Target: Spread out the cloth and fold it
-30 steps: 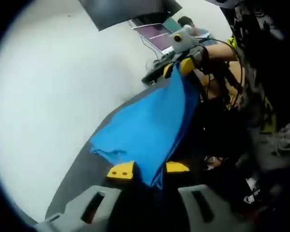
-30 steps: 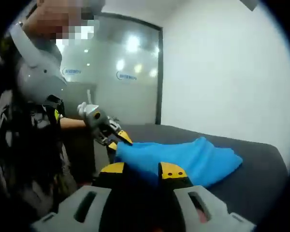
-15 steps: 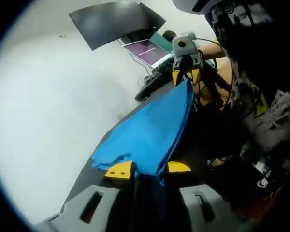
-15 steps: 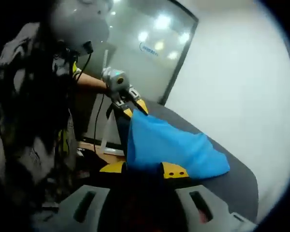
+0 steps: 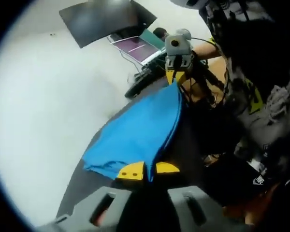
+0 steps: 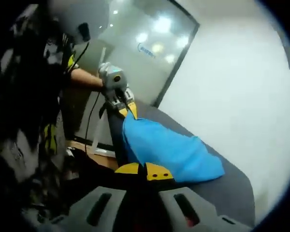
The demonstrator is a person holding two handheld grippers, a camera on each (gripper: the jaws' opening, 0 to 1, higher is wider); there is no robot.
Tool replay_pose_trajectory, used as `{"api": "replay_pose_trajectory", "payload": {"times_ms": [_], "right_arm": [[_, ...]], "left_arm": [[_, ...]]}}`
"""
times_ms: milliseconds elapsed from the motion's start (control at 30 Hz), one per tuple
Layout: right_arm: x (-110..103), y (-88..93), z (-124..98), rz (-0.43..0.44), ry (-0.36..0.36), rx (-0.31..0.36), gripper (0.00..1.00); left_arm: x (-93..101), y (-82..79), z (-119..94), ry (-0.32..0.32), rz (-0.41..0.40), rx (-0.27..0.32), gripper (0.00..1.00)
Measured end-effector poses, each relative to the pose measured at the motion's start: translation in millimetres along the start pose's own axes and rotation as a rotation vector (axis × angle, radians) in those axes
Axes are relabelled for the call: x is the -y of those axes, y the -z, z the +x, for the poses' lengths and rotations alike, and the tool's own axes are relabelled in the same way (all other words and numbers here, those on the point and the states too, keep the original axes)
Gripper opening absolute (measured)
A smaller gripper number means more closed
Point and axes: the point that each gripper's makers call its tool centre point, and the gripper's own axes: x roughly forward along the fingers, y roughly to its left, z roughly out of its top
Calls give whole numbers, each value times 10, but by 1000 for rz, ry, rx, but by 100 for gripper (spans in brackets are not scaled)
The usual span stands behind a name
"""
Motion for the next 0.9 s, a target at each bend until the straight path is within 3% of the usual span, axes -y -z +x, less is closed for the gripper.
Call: {"api": "replay_pose_trajectory", "payload": {"times_ms": [67,233,367,500,600,700,900], "right_arm": [[43,-69,-25,-28,22,15,0],[146,-181,-87,-29,69,44,0],[198,-289,-152,-52,98,59,0],[290,-414,-213,-98,137,59,0],[348,-544,-272,-132,164,70,0],[366,-670,-344,-162,174,96,0],[356,-787,-434,-207,193,107,0]], "left_arm": [[-17,-23,-18,0,-71,-8,2],[-260,-233,-135,-90,-105,38,1],[-358,-360,-208,-137,-81,35,1],[-455,-487,-279,-184,-32,-7,1],[-517,-651,-357,-214,-17,-3,1],[-538,-793,-425,-232,-19,8,1],[-481,-927,-519,-241,-5,0,1]]}}
